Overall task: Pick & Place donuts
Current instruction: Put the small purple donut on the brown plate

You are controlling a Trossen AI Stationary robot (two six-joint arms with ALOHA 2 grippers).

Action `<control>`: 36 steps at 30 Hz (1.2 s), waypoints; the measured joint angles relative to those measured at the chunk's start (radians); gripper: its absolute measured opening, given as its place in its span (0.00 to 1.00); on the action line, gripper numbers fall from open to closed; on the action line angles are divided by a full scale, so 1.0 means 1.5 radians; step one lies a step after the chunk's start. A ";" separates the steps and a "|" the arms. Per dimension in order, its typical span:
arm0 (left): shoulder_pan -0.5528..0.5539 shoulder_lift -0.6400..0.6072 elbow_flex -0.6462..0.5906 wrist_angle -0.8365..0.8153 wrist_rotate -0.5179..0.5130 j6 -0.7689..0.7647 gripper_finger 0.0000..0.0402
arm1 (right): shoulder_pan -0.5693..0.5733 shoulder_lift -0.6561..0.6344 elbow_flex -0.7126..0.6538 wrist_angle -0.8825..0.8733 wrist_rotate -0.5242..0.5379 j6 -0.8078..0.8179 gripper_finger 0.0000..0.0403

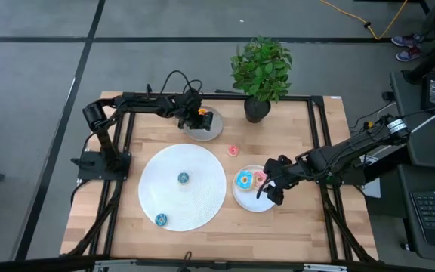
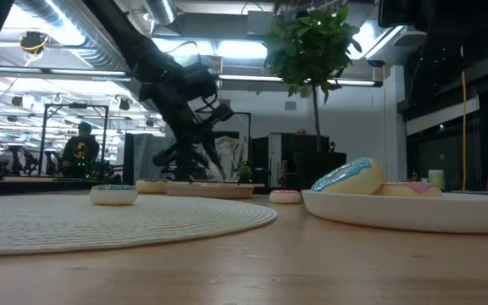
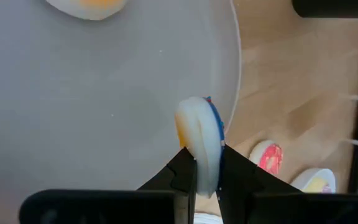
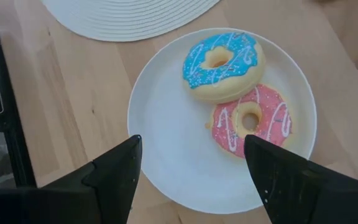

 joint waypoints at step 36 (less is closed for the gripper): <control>0.044 -0.003 -0.054 -0.063 0.029 0.053 0.49 | 0.000 0.000 0.000 0.004 0.007 0.009 0.71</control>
